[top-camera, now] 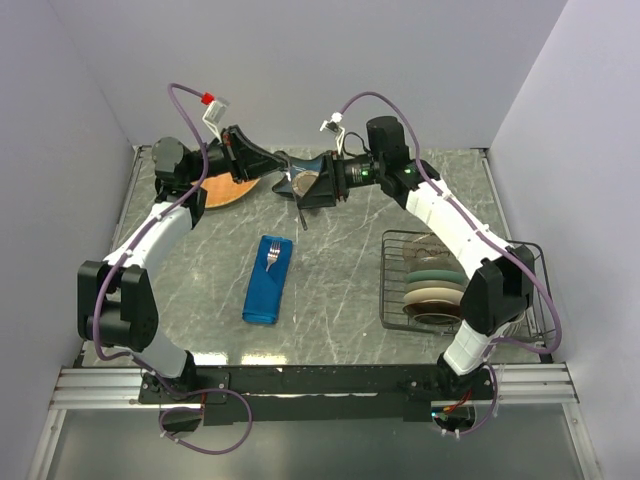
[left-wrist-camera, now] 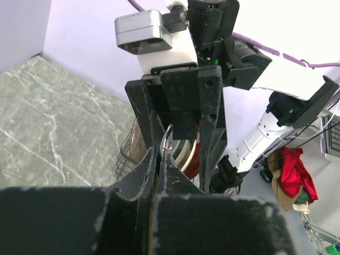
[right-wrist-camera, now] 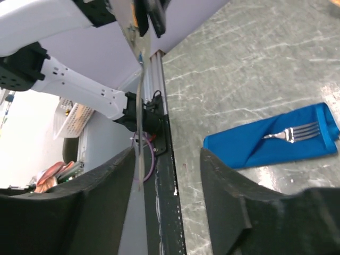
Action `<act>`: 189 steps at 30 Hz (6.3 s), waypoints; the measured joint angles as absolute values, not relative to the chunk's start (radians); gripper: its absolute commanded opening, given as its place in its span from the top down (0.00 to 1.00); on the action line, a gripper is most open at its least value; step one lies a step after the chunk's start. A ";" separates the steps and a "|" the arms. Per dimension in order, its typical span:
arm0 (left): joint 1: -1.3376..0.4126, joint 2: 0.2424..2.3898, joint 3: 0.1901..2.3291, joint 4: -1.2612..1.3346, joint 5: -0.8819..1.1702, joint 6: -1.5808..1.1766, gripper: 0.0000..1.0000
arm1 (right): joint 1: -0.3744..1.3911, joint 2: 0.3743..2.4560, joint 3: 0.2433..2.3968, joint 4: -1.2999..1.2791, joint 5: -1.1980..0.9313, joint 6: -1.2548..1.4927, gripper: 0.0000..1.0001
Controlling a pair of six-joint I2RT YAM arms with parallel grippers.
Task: Fold the napkin into a case and place the utensils inside
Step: Pass from the left arm to the right, then pass from the right arm to the left, then insert the spoon into the folded napkin.
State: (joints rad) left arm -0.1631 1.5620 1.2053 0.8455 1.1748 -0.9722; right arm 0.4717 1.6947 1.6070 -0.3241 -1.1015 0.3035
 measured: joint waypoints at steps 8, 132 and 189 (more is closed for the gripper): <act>-0.163 1.554 1.205 0.823 1.130 -0.938 0.99 | 0.498 1.692 1.610 -0.312 -1.086 0.300 1.00; -0.356 1.708 1.154 -0.222 0.368 -0.274 0.99 | 0.519 2.281 1.625 -0.176 -0.751 0.408 0.49; -0.401 1.665 0.997 -0.321 0.342 -0.259 0.99 | 0.520 2.342 1.639 -0.101 -0.772 0.501 1.00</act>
State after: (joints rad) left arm -0.4007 1.6650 0.9966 -0.3210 0.3420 -0.2588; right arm 0.5198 2.3421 1.6386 -0.1009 -0.7715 0.5011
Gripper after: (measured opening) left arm 0.023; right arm 0.007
